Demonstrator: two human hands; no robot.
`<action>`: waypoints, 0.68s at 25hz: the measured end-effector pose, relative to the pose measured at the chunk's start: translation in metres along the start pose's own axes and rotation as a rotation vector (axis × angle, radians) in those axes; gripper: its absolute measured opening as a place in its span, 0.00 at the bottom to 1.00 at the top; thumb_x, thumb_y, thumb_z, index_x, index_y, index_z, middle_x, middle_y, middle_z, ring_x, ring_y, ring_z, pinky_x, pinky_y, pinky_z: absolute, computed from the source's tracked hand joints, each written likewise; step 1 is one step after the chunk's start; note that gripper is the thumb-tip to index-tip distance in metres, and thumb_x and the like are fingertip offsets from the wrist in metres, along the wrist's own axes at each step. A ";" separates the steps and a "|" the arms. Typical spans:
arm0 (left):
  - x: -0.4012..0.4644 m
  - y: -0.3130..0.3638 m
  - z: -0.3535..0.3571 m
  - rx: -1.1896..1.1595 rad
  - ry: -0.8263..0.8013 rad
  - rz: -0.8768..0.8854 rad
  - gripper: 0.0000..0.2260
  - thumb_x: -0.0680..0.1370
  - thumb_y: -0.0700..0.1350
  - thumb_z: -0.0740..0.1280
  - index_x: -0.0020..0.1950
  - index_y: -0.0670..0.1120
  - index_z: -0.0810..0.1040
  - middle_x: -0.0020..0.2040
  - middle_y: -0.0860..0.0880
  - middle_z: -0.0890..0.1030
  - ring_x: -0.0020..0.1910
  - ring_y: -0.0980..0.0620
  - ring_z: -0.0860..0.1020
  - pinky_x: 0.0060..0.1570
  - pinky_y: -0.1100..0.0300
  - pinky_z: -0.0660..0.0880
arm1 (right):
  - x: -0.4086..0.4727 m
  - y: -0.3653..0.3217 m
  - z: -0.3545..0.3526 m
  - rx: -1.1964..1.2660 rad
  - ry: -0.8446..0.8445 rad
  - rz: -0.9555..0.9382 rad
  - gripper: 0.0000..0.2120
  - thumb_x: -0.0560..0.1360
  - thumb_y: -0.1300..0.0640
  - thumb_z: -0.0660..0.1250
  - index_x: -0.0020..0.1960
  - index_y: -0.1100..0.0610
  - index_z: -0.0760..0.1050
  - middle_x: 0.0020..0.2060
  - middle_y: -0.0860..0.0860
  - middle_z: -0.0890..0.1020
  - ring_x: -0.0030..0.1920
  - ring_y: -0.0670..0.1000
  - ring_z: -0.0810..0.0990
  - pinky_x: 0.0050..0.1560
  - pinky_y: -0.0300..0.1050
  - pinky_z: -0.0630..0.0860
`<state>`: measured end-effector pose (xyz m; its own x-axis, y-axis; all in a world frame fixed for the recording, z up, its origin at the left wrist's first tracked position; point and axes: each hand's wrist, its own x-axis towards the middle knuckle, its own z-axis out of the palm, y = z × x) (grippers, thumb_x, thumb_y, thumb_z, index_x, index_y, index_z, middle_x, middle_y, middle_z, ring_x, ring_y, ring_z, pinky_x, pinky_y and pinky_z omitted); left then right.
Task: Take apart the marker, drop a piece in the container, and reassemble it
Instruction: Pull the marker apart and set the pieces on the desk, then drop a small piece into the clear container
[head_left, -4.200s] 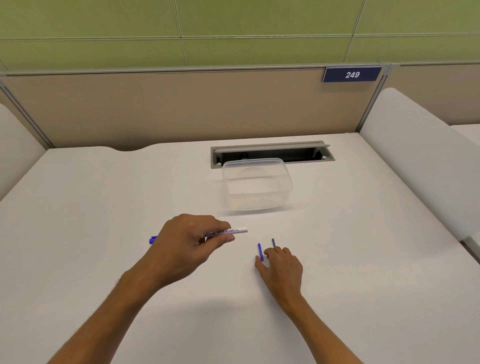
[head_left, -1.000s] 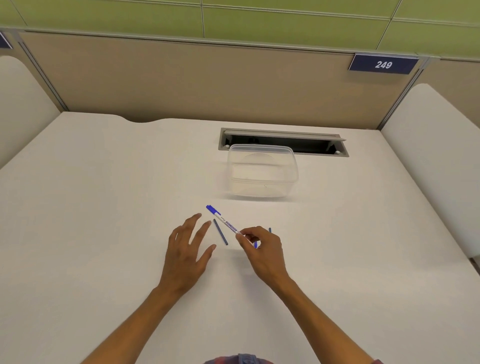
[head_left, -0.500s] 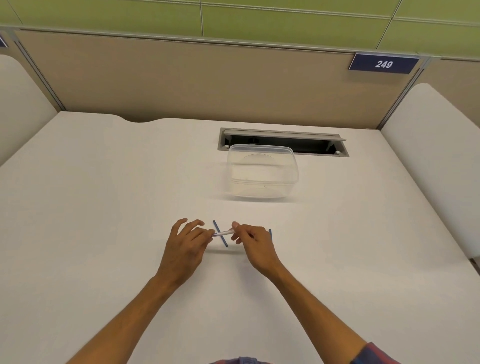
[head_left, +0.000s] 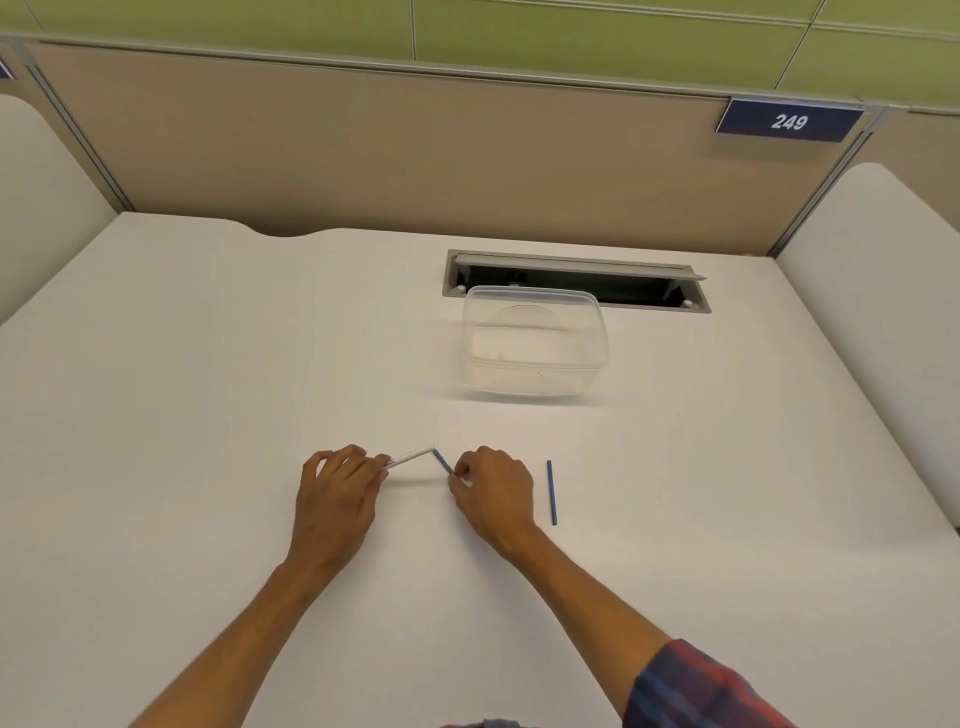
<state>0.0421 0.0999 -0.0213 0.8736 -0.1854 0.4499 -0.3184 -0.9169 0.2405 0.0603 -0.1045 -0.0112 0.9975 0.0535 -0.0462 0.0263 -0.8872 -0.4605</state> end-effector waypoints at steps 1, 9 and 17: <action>0.000 0.000 0.000 -0.003 0.004 -0.015 0.14 0.78 0.46 0.58 0.51 0.44 0.82 0.43 0.49 0.82 0.49 0.46 0.79 0.54 0.54 0.64 | 0.000 0.000 0.001 -0.014 0.000 -0.007 0.10 0.77 0.52 0.64 0.49 0.54 0.82 0.45 0.50 0.84 0.46 0.55 0.81 0.43 0.46 0.70; 0.006 0.004 -0.001 -0.034 0.021 -0.051 0.14 0.79 0.48 0.58 0.53 0.44 0.81 0.41 0.50 0.81 0.47 0.48 0.78 0.52 0.55 0.63 | 0.026 0.015 -0.056 0.136 0.166 0.110 0.07 0.73 0.50 0.67 0.45 0.51 0.83 0.43 0.48 0.86 0.45 0.52 0.82 0.45 0.46 0.76; 0.019 0.012 0.001 -0.038 0.015 -0.015 0.13 0.79 0.47 0.58 0.53 0.44 0.81 0.41 0.50 0.81 0.47 0.47 0.79 0.53 0.56 0.62 | 0.110 0.032 -0.141 -0.125 0.256 -0.037 0.09 0.76 0.54 0.67 0.49 0.55 0.85 0.44 0.51 0.87 0.47 0.55 0.83 0.46 0.48 0.77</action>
<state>0.0551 0.0856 -0.0109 0.8726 -0.1663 0.4592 -0.3197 -0.9054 0.2795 0.1800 -0.1914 0.0943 0.9795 -0.0166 0.2008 0.0547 -0.9373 -0.3443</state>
